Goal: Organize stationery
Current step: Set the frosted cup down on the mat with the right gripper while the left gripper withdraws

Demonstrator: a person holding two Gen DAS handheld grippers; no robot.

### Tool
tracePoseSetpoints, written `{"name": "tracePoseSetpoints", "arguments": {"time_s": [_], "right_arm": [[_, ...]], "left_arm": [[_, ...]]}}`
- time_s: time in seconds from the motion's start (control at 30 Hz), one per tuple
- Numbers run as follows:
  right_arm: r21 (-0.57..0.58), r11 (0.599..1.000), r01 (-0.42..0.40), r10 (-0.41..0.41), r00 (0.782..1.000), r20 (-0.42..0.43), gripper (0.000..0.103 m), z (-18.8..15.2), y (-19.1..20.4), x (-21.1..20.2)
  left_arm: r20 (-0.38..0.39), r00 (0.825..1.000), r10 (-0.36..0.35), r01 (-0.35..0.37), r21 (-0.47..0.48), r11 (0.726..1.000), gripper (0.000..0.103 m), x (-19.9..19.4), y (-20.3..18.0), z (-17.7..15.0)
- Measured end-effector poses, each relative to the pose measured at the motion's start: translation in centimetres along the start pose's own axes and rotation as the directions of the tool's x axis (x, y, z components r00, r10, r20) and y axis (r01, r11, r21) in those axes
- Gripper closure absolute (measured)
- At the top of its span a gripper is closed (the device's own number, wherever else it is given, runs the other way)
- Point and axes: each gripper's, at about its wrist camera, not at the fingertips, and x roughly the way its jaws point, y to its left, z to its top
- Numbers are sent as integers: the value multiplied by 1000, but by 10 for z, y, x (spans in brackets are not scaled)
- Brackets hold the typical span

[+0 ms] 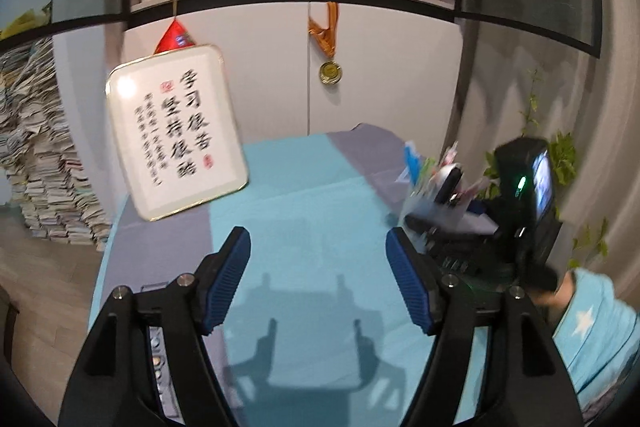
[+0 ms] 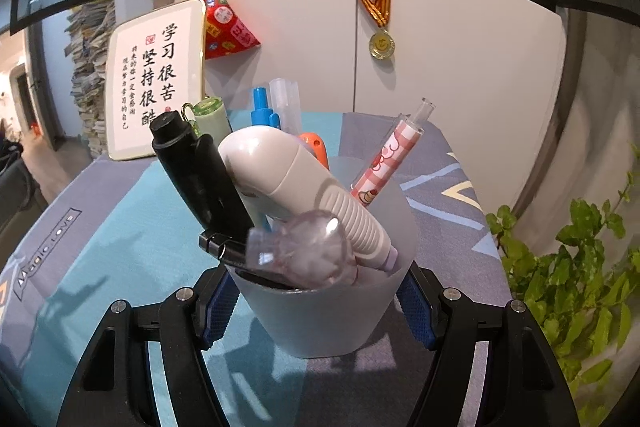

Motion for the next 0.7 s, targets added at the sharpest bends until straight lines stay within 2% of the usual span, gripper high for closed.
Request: {"name": "tracePoseSetpoints", "arguments": {"time_s": [0.1, 0.2, 0.3, 0.37, 0.43, 0.57, 0.7], "right_arm": [[47, 999, -11, 11, 1000, 10, 23, 5, -3, -7], [58, 998, 40, -42, 999, 29, 18, 12, 0, -13], [30, 995, 92, -92, 996, -18, 18, 17, 7, -4], [35, 995, 95, -94, 995, -39, 30, 17, 8, 1], [53, 993, 103, -100, 994, -47, 30, 19, 9, 2], [86, 995, 52, -48, 998, -44, 30, 31, 24, 1], [18, 999, 29, -29, 1000, -2, 30, 50, 62, 7]], "left_arm": [[4, 1000, 6, -6, -10, 1000, 34, -1, 8, -4], [7, 1000, -14, 15, -24, 1000, 34, -1, 14, -7], [15, 999, -28, 29, -28, 999, 34, -1, 18, -10], [20, 999, -35, 36, -29, 999, 34, -1, 20, -12], [17, 999, -38, 39, -36, 999, 34, 1, 26, -14], [4, 1000, -28, 28, -63, 998, 34, 10, 38, -19], [-3, 1000, 1, -1, -65, 998, 34, 15, 47, -22]]}}
